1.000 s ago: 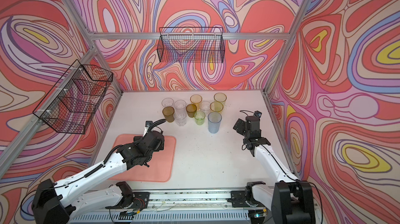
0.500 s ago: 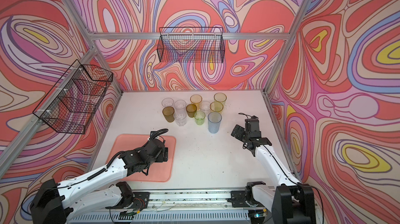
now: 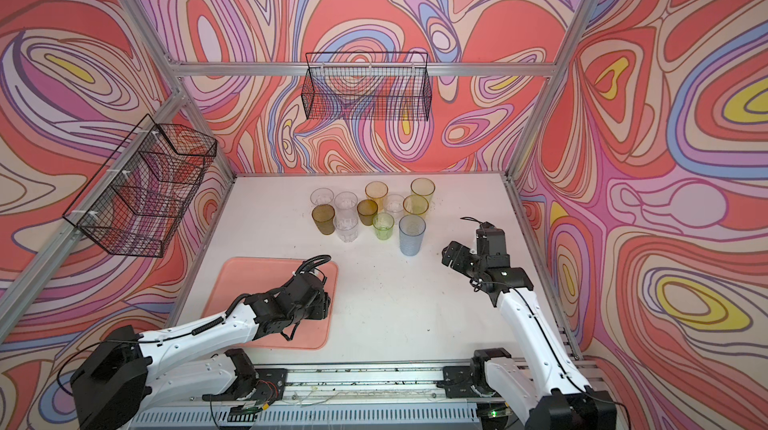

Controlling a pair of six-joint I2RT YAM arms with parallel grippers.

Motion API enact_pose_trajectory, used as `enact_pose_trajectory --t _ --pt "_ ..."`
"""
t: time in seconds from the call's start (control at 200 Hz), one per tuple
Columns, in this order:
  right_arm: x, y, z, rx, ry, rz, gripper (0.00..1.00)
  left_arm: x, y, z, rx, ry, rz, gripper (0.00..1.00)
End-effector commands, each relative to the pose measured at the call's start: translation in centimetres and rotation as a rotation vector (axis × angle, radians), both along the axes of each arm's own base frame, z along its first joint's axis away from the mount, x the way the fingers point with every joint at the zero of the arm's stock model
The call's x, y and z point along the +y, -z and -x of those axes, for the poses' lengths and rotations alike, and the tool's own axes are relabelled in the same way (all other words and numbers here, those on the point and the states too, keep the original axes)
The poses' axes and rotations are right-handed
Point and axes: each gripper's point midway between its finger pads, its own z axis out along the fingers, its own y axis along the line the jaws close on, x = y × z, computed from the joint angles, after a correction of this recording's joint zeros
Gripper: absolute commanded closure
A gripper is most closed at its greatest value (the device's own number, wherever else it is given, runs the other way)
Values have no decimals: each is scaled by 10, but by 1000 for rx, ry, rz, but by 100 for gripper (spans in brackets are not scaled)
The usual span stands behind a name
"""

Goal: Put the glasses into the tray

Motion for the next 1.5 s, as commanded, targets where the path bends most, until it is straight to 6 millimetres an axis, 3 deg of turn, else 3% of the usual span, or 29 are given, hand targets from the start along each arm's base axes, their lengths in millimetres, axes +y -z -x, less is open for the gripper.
enact_pose_trajectory --t 0.0,0.285,0.31,0.756,1.172,1.302,1.497 --pt "15 5 21 39 -55 -74 5 -13 4 -2 10 3 53 46" --pt "15 7 34 42 -43 -84 5 -33 24 5 56 47 27 58" --pt "14 8 34 45 -42 -84 4 -45 13 -2 38 55 48 59" --pt "16 1 34 60 -41 -98 5 -102 8 -14 14 144 99 58" --pt "16 2 37 81 -15 -120 5 -180 -5 -25 10 284 166 59" --pt "22 4 37 99 -33 -150 11 -174 -11 -25 4 266 157 56" --pt "31 7 41 126 -72 -190 15 -128 -36 -24 -79 174 85 38"
